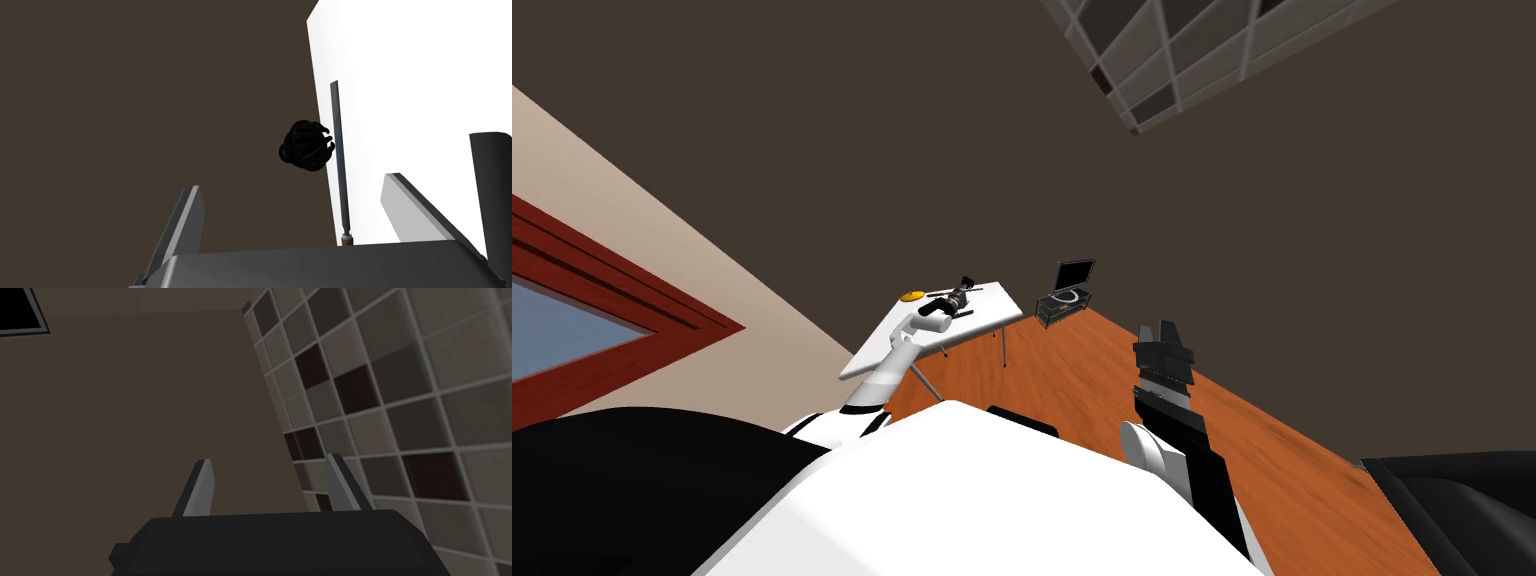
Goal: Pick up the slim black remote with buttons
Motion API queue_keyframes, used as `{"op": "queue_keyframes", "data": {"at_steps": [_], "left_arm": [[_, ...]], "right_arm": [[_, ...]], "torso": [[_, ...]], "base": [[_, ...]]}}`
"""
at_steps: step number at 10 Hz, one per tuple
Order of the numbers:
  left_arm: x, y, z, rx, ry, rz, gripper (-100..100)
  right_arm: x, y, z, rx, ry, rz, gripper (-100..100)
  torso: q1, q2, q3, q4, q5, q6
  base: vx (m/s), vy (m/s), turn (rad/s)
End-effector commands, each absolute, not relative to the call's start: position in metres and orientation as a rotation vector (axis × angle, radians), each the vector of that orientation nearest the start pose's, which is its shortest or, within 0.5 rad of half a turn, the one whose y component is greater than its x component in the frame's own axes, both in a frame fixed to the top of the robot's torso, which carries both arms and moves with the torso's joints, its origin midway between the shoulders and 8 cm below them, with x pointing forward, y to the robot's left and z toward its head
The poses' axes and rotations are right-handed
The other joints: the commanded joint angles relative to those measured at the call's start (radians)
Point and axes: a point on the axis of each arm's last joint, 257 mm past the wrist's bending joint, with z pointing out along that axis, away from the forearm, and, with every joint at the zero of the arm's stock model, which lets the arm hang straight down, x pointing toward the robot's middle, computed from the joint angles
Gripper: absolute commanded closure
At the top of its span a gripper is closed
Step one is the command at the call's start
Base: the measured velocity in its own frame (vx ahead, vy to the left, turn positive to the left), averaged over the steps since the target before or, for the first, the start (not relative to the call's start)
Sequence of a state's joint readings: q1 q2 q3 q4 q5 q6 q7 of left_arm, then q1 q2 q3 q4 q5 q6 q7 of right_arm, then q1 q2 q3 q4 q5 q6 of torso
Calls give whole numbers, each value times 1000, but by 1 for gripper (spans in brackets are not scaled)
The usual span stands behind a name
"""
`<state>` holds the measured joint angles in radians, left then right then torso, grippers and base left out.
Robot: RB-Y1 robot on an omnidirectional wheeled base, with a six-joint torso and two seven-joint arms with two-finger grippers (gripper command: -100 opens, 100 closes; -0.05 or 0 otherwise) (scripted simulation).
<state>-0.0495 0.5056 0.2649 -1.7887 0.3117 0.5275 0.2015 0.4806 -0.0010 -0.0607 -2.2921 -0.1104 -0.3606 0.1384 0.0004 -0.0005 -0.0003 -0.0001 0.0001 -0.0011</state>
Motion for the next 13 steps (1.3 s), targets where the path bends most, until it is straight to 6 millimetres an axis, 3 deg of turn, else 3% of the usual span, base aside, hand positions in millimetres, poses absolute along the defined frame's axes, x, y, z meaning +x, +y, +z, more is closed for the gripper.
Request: {"op": "queue_keyframes", "data": {"at_steps": [1, 13], "left_arm": [[542, 468, -138, -1500, 1146, -978, -100], [526, 507, -208, -1872, 1216, -795, -100]], "right_arm": [[359, -313, 10, 750, 659, 1171, 0], [359, -313, 10, 750, 659, 1171, 0]], "torso": [[0, 0, 0, 0, 0, 0], [0, -1, -1, 0, 0, 0]], "base": [[32, -8, -44], [32, -2, -24]]}}
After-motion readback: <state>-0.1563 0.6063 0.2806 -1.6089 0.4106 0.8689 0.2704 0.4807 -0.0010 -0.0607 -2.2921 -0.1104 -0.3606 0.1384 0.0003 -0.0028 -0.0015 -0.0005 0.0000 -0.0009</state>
